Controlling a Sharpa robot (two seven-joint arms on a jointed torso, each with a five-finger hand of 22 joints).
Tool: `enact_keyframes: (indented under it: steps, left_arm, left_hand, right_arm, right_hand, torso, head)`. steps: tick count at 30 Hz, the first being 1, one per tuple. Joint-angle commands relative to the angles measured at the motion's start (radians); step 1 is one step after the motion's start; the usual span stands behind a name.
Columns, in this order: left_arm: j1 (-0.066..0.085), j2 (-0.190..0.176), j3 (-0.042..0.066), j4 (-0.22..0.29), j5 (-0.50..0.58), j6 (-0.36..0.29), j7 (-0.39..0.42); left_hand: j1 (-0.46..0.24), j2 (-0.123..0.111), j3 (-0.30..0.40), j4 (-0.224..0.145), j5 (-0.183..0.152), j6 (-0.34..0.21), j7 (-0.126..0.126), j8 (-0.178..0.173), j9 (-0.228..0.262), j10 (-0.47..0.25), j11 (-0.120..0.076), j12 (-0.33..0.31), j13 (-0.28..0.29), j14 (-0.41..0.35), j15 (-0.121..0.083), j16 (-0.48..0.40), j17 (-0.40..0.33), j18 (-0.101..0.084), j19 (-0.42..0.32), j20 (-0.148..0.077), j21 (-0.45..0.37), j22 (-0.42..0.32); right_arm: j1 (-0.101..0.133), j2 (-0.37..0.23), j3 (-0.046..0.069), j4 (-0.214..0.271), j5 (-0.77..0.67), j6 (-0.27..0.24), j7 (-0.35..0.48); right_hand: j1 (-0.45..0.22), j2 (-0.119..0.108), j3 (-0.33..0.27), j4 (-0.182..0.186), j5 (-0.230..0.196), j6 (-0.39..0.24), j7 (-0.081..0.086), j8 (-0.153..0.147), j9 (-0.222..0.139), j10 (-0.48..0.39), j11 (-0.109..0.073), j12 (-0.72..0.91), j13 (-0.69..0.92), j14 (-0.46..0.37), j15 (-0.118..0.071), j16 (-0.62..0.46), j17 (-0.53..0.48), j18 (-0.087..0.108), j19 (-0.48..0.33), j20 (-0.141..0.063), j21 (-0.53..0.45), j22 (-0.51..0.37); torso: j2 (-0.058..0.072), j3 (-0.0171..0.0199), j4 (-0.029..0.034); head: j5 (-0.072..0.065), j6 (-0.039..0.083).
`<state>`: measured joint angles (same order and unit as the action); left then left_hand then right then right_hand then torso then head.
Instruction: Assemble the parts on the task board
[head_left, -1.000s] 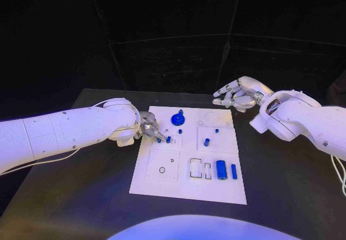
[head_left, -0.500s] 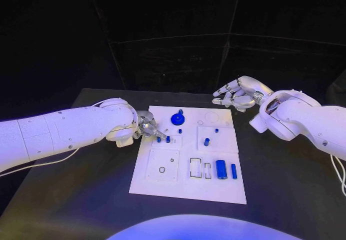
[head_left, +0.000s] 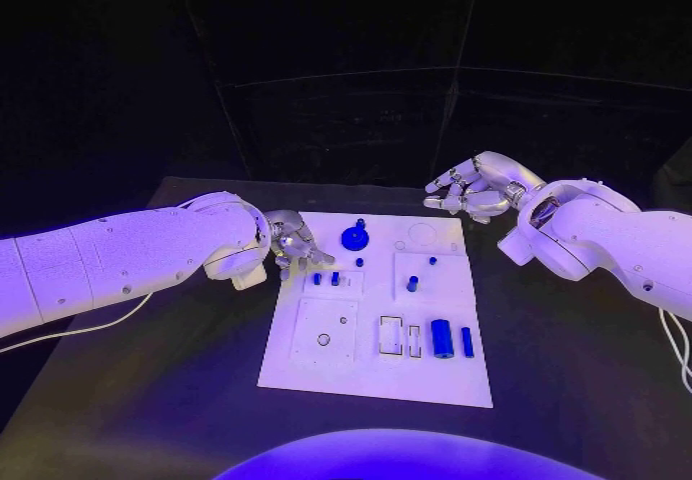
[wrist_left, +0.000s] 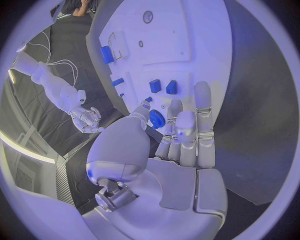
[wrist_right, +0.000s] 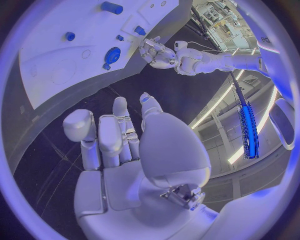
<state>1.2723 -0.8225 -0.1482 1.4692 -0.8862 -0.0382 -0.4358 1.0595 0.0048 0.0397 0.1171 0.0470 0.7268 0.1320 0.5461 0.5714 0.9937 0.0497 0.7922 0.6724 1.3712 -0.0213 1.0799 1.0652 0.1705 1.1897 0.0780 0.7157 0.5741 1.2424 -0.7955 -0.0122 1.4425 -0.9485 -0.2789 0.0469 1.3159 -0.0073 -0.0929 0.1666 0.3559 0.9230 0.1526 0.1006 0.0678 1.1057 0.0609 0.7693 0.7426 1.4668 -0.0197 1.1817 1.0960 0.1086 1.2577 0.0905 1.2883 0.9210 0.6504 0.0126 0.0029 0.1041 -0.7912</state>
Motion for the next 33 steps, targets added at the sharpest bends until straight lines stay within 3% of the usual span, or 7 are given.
enact_keyframes:
  steps: [1,6,10,17,23,27,33]
  left_arm:
    - [0.003,0.013,0.000,-0.006,0.072,-0.075,0.176]
    - [0.004,0.039,0.000,-0.027,0.070,-0.069,0.273]
    - [0.004,0.071,-0.001,-0.054,-0.019,-0.075,0.353]
    - [0.002,0.137,-0.013,-0.108,-0.263,-0.081,0.471]
    - [0.001,0.180,-0.018,-0.150,-0.393,-0.073,0.498]
    - [-0.001,0.199,-0.019,-0.177,-0.456,-0.055,0.491]
    - [-0.006,0.227,-0.020,-0.215,-0.517,-0.028,0.478]
  left_hand:
    - [0.041,0.004,-0.011,-0.011,0.000,-0.013,0.004,0.002,-0.012,-0.028,0.011,-0.021,-0.022,-0.042,0.008,-0.111,-0.097,0.011,-0.003,0.011,-0.054,-0.041]
    - [0.134,0.027,0.008,-0.051,0.001,-0.025,0.016,-0.014,-0.043,-0.077,0.021,-0.068,-0.063,-0.037,0.015,-0.126,-0.109,0.011,0.017,0.017,-0.089,-0.070]
    - [0.235,0.031,0.042,-0.107,0.002,-0.014,0.024,-0.053,-0.093,-0.130,0.033,-0.153,-0.133,-0.102,0.025,-0.255,-0.225,0.010,0.012,0.026,-0.131,-0.099]
    - [0.351,-0.014,0.101,-0.203,0.001,0.048,0.029,-0.161,-0.209,-0.161,0.048,-0.304,-0.272,-0.179,0.036,-0.365,-0.307,0.011,-0.013,0.027,-0.190,-0.136]
    - [0.351,-0.040,0.120,-0.236,0.000,0.104,0.011,-0.233,-0.284,-0.131,0.044,-0.376,-0.357,-0.106,0.026,-0.349,-0.321,0.011,0.044,0.022,-0.171,-0.132]
    - [0.327,-0.050,0.122,-0.238,-0.002,0.137,0.005,-0.272,-0.325,-0.106,0.037,-0.401,-0.399,0.028,0.018,-0.093,-0.108,0.009,0.120,0.017,-0.131,-0.114]
    - [0.308,-0.060,0.128,-0.242,0.001,0.177,0.000,-0.307,-0.364,-0.080,0.034,-0.421,-0.440,0.090,0.014,0.093,0.052,0.006,0.173,0.009,-0.078,-0.076]
  right_arm:
    - [0.001,0.001,0.001,0.001,0.003,0.000,0.007]
    - [0.001,0.003,0.001,0.000,0.003,-0.001,0.007]
    - [0.001,0.004,0.001,-0.001,0.004,-0.001,0.008]
    - [0.001,0.007,0.001,-0.002,0.005,-0.002,0.010]
    - [0.001,0.009,0.001,-0.002,0.006,-0.002,0.010]
    - [0.001,0.010,0.001,-0.002,0.006,-0.002,0.010]
    - [0.001,0.013,0.001,-0.003,0.007,-0.002,0.012]
  right_hand:
    - [-0.004,0.003,-0.005,0.002,-0.002,-0.006,0.000,0.001,0.000,-0.006,0.003,-0.004,-0.001,0.004,0.004,-0.002,0.000,0.014,-0.007,0.001,-0.006,-0.001]
    - [-0.004,0.003,-0.005,0.002,-0.002,-0.006,0.000,0.001,0.000,-0.006,0.003,-0.004,-0.001,0.004,0.004,-0.002,0.000,0.014,-0.007,0.001,-0.006,-0.001]
    - [-0.004,0.003,-0.005,0.002,-0.002,-0.006,0.000,0.001,0.000,-0.006,0.003,-0.004,-0.001,0.004,0.004,-0.002,0.000,0.014,-0.007,0.001,-0.006,-0.001]
    - [-0.005,0.004,-0.006,0.003,0.000,-0.006,0.000,0.002,0.000,-0.007,0.003,-0.003,-0.002,0.005,0.004,-0.003,0.000,0.014,-0.006,0.001,-0.006,-0.001]
    - [-0.005,0.004,-0.006,0.003,0.001,-0.006,0.000,0.002,0.000,-0.006,0.003,-0.003,-0.002,0.005,0.004,-0.002,0.000,0.013,-0.006,0.001,-0.006,0.000]
    - [-0.005,0.005,-0.006,0.004,0.001,-0.007,0.000,0.002,0.000,-0.006,0.003,-0.003,-0.002,0.005,0.004,-0.002,0.001,0.013,-0.006,0.001,-0.006,0.000]
    - [-0.004,0.006,-0.005,0.004,0.003,-0.007,0.000,0.002,0.000,-0.006,0.003,-0.003,-0.003,0.005,0.004,-0.003,0.001,0.014,-0.006,0.001,-0.006,-0.001]
  torso:
    - [0.001,0.0005,-0.0013]
    - [0.000,0.0003,-0.0003]
    - [0.001,0.0003,-0.0009]
    - [0.001,-0.0001,-0.0020]
    - [0.002,-0.0004,-0.0023]
    - [0.001,-0.0002,-0.0005]
    - [0.001,-0.0008,0.0002]
  head:
    - [0.000,0.001]
    - [-0.003,0.003]
    - [-0.005,0.005]
    - [-0.012,0.009]
    - [-0.017,0.012]
    - [-0.018,0.013]
    - [-0.017,0.012]
